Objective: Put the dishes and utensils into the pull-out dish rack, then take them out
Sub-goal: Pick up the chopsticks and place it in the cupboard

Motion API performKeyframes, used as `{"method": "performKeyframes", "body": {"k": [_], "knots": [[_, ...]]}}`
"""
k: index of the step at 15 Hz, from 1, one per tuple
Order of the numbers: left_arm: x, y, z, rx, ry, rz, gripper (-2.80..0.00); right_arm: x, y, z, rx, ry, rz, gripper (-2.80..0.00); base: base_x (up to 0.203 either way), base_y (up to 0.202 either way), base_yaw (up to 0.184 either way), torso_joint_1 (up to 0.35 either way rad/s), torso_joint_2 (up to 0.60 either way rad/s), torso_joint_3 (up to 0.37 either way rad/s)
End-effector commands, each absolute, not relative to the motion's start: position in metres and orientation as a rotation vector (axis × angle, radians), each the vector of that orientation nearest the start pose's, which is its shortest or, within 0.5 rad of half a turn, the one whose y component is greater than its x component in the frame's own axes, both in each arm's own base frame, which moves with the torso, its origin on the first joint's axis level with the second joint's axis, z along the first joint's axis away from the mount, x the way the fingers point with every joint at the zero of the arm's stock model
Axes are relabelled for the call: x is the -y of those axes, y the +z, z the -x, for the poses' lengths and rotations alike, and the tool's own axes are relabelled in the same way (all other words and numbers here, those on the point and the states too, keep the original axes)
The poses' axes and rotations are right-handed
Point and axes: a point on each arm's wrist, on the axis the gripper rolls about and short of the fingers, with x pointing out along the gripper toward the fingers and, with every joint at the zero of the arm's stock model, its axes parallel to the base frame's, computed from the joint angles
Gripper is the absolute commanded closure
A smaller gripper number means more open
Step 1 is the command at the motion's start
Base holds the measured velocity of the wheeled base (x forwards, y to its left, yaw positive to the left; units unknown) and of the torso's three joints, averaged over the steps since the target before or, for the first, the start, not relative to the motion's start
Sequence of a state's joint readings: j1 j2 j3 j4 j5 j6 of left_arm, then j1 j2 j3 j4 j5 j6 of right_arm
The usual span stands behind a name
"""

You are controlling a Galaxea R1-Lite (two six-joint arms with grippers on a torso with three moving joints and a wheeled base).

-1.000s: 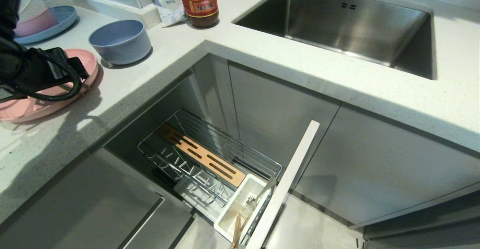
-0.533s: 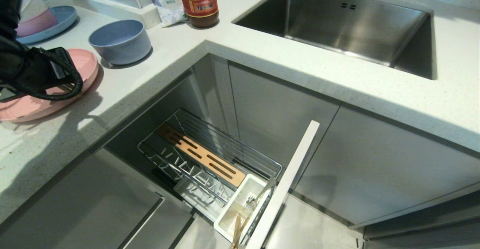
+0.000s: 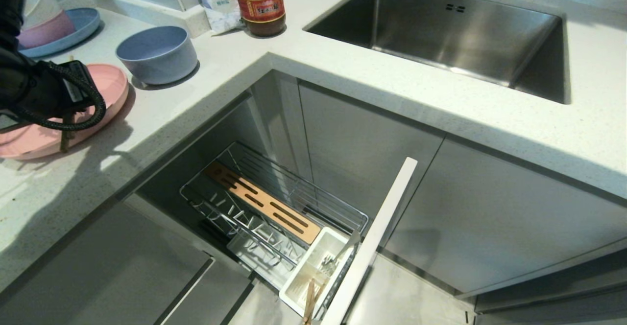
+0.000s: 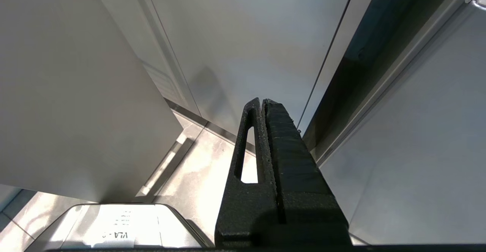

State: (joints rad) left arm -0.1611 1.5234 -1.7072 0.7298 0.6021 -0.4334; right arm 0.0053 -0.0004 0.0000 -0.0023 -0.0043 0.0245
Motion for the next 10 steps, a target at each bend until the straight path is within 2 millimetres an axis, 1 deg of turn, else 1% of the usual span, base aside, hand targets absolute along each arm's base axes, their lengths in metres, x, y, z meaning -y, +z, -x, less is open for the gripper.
{"method": "performKeyframes", "body": {"k": [1,4,6,8,10], "knots": [[0.022,0.361,-0.217,-0.379,0.532,0.224,0.0,0.0,0.075,0.023,0.006,0.002,-0.025,0.0,0.0,0.0,0.0,0.0,0.0,0.0],[0.02,0.374,-0.196,-0.324,0.513,0.247,0.0,0.0,0.075,0.023,0.006,0.002,-0.025,0.0,0.0,0.0,0.0,0.0,0.0,0.0],[0.019,0.386,-0.174,-0.273,0.473,0.272,0.0,0.0,0.075,0.023,0.006,0.002,-0.025,0.0,0.0,0.0,0.0,0.0,0.0,0.0],[0.021,0.397,-0.152,-0.233,0.377,0.304,0.0,0.0,0.075,0.023,0.006,0.002,-0.025,0.0,0.0,0.0,0.0,0.0,0.0,0.0],[0.023,0.404,-0.135,-0.219,0.265,0.331,0.0,0.0,0.075,0.023,0.006,0.002,-0.025,0.0,0.0,0.0,0.0,0.0,0.0,0.0]]}}
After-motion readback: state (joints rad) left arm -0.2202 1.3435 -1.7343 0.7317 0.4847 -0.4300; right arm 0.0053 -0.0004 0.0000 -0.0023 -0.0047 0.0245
